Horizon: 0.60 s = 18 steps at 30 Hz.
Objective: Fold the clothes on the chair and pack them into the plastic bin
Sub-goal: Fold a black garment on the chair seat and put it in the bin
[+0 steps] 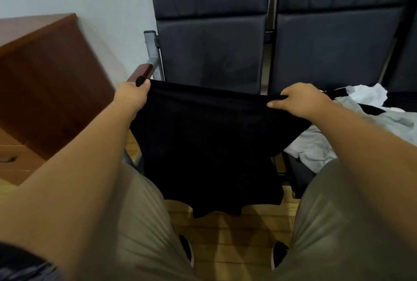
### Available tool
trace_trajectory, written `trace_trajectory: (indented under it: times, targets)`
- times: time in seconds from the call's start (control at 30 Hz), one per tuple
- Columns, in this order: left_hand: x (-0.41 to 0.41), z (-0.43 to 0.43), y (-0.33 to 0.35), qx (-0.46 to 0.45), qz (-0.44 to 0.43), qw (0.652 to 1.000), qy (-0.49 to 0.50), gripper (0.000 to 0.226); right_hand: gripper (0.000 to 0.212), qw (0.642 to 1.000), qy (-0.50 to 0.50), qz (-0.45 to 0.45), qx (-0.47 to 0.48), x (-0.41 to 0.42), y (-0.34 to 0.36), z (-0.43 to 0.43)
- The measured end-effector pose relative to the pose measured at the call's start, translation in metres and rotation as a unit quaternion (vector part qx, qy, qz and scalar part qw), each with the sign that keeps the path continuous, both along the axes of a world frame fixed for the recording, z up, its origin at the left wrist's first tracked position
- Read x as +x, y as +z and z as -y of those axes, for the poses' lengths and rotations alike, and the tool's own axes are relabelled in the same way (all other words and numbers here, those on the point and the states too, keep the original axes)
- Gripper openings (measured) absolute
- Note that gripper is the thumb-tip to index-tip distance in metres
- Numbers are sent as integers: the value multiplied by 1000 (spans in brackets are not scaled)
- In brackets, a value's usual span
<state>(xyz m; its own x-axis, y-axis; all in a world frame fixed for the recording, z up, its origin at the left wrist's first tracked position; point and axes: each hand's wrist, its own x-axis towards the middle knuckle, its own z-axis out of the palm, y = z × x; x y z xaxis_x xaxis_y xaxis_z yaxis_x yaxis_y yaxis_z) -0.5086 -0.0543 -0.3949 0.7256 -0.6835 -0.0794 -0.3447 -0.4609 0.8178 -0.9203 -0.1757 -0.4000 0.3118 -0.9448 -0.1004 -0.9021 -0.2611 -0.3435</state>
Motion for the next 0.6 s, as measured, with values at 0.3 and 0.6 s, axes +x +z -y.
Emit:
trace_trajectory:
  times: [0.3, 0.6]
  targets:
    - [19, 49, -24, -5, -42, 999, -4, 53, 12, 965, -138, 219, -38, 22, -44, 55]
    - [48, 94, -75, 85, 76, 990, -82, 48, 12, 974, -153, 156, -67, 51, -84, 99]
